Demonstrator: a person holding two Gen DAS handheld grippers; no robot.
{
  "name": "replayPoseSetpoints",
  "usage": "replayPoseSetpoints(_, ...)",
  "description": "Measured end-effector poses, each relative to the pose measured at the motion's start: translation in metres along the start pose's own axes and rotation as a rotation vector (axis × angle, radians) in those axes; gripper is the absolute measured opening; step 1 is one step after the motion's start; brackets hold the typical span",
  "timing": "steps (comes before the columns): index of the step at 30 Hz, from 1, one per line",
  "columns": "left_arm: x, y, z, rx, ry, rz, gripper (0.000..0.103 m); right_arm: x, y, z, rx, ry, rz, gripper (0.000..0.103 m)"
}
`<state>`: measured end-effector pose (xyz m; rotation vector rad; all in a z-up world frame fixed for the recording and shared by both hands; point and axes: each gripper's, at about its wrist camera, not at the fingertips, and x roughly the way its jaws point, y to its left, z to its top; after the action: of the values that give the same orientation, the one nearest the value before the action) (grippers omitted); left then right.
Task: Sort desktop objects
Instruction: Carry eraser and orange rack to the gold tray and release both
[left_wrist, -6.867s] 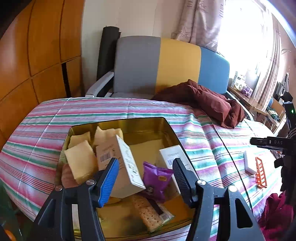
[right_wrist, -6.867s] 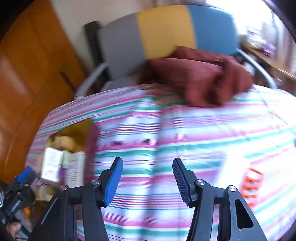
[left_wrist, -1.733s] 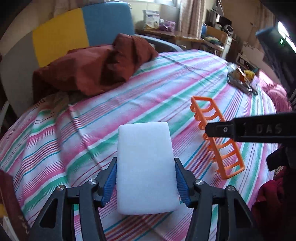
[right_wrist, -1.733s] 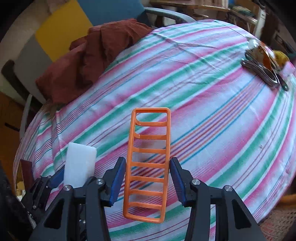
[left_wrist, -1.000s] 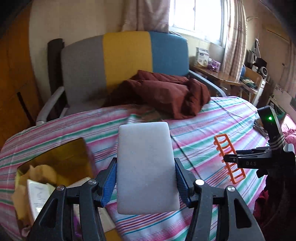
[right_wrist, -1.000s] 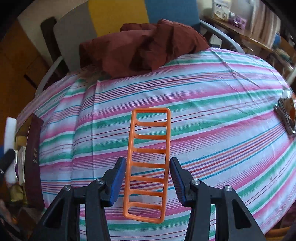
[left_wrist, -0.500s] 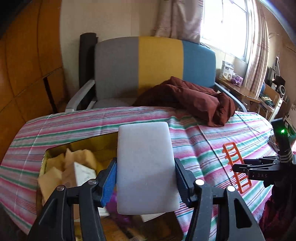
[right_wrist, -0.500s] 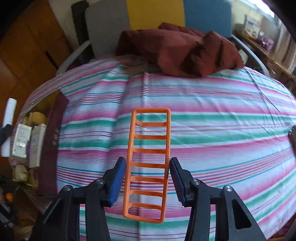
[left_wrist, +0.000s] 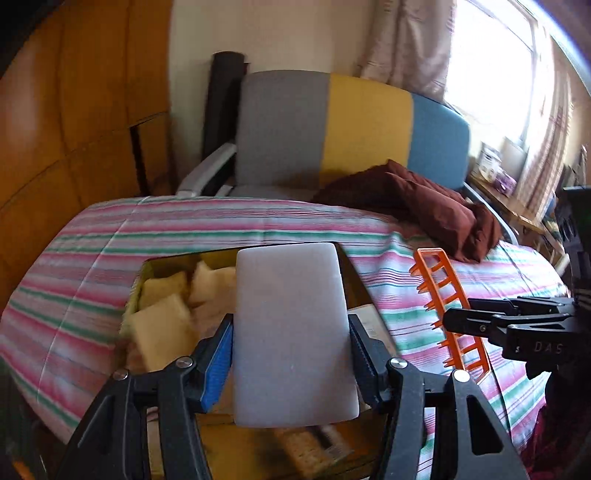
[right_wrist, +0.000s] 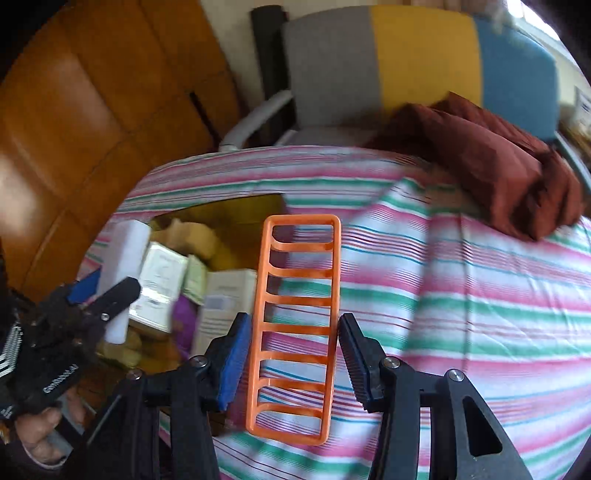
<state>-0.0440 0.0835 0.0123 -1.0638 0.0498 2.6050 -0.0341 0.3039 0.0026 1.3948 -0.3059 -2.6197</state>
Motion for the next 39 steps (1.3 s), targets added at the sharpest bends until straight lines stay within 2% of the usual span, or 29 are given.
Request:
replayPoseSetpoints(8, -0.015, 0.052, -0.012, -0.095, -0.011, 0.073, 0.058, 0.015, 0.038, 0.009, -0.04, 0.0, 0.092, 0.049)
replayPoseSetpoints(13, -0.01, 0.068, -0.025, -0.123, 0.023, 0.092, 0.058, 0.031, 0.056, 0.014, -0.045, 0.018, 0.123, 0.049)
replayPoseSetpoints(22, 0.011, 0.063, -0.036, -0.112, 0.066, 0.075, 0.058, 0.068, 0.08, 0.028, -0.047, 0.065, 0.154, 0.049)
replayPoseSetpoints(25, 0.018, 0.065, -0.035, -0.113, 0.074, 0.074, 0.058, 0.081, 0.082, 0.031, -0.039, 0.087, 0.154, 0.036)
replayPoseSetpoints(30, 0.033, 0.063, -0.032, -0.107, 0.087, 0.074, 0.058, 0.1, 0.079, 0.032, -0.025, 0.122, 0.137, 0.035)
replayPoseSetpoints(32, 0.034, 0.06, -0.03, -0.101, 0.082, 0.072, 0.058, 0.104, 0.077, 0.031, -0.02, 0.131, 0.14, 0.03)
replayPoseSetpoints(39, 0.047, 0.05, -0.021, -0.076, 0.083, 0.068, 0.058, 0.11, 0.078, 0.029, -0.021, 0.139, 0.144, 0.03)
